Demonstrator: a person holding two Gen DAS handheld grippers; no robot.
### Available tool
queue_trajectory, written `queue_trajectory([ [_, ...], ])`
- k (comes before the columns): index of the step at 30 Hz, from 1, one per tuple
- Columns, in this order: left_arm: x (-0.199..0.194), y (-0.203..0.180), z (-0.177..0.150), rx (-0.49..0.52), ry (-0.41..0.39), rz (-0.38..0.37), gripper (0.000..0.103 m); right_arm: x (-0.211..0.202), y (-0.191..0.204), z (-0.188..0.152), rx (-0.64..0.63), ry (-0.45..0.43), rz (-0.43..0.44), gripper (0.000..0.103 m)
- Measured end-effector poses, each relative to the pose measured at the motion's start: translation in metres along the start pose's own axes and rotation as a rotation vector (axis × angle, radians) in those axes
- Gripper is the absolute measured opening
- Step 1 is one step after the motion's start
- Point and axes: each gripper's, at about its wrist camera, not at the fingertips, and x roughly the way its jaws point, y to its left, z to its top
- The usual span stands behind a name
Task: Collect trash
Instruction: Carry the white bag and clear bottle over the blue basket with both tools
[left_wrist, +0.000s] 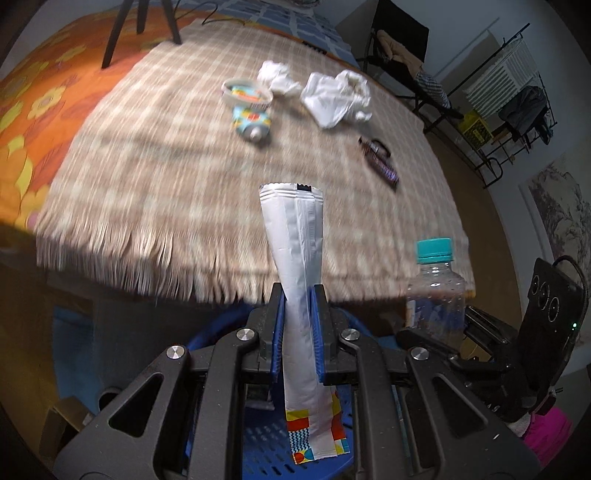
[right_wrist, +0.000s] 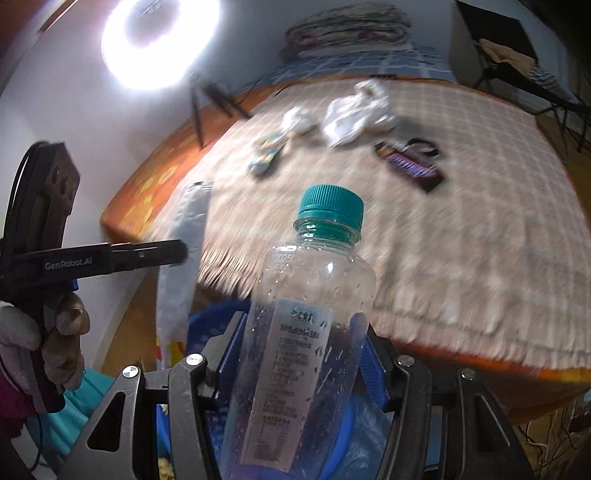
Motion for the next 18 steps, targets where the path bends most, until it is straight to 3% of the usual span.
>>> queue_trajectory([
  [18,0.024,0.010,-0.062,0.055,0.077,0.053,0.012,0.043,0.033,-0.039,-0.094,0.115,-0.013,0.059],
])
